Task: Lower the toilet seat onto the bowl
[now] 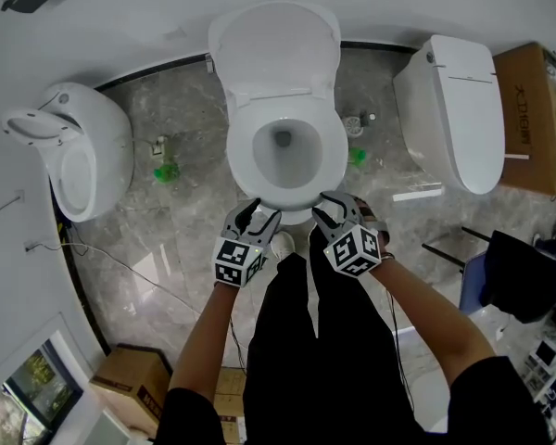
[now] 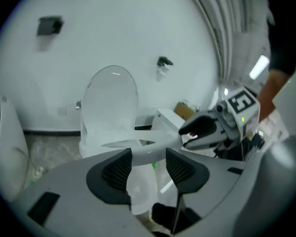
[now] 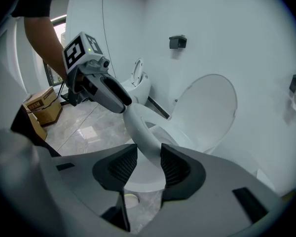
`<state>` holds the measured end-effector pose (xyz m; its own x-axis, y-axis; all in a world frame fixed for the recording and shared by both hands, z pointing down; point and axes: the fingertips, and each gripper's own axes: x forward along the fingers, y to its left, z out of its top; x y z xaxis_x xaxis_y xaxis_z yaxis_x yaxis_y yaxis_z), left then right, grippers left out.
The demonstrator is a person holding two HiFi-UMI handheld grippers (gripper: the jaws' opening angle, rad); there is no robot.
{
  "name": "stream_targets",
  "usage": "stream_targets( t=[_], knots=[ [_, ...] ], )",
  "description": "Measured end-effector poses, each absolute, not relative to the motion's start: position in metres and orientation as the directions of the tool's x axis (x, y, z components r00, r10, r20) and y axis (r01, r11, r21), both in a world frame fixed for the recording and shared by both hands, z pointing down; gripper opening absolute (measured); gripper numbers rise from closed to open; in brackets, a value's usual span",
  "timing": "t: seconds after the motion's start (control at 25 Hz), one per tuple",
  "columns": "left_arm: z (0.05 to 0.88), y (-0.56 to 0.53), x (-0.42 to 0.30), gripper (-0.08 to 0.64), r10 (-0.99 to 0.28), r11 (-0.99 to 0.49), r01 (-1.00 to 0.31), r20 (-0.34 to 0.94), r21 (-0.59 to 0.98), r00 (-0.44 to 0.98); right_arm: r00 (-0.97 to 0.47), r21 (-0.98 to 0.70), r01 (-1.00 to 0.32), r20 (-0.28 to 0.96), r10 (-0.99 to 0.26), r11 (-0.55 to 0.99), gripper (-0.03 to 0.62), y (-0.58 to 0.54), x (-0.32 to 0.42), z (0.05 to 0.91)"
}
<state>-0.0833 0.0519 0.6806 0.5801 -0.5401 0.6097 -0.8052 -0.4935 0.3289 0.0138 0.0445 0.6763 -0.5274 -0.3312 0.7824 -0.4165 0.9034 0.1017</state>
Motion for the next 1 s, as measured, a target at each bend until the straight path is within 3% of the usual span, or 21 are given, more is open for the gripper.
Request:
stream_targets(
  t=[0.12, 1.0],
  knots=[
    [0.686, 0.054, -0.086, 0.191, -0.568, -0.42, -0.824, 0.598, 0.38, 0.565, -0.522, 0.092, -0.418, 0.79, -0.321, 0.904, 0.16, 0.051, 0.016, 0.682],
    [0.732, 0.09, -0.082, 0.192, -0.587, -0.395, -0.852, 0.62, 0.342, 0.521, -0.535, -0.006, -0.489, 0.792, -0.294, 0.872, 0.16, 0.083, 0.019, 0.725]
  ],
)
